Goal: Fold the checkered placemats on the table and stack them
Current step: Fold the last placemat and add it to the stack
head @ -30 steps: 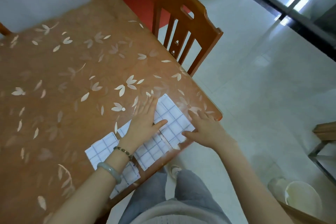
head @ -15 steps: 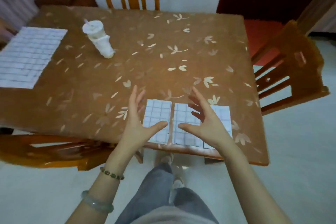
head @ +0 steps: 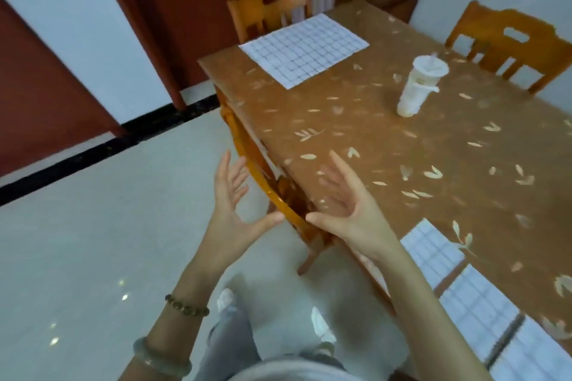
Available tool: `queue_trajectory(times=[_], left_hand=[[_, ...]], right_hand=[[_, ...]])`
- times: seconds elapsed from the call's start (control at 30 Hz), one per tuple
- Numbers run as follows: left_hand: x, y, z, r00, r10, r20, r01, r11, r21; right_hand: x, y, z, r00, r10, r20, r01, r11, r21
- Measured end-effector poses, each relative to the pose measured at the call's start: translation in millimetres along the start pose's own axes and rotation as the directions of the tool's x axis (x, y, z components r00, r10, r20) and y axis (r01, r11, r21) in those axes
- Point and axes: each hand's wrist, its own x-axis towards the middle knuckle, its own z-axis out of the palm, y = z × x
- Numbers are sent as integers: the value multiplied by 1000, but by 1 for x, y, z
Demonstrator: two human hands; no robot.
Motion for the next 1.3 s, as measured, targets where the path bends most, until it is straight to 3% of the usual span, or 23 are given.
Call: queue_trajectory(times=[0.2, 0.57, 0.83, 1.3], left_hand=[[25, -41, -118, 989, -49, -141, 45, 998, -34], [99, -114, -288, 976, -135, -169, 127, 990, -56], [178, -157, -344, 958, -194, -209, 176, 979, -101], [406, -212, -426, 941, -256, -223, 241, 966, -90]], right_hand=[[94, -17, 105, 983, -2, 186, -1, 1000, 18], [235, -47, 254, 979, 32, 201, -34, 999, 6], [344, -49, 302, 972, 80, 222, -87, 996, 24], [596, -57, 326, 962, 127, 241, -149, 986, 75]])
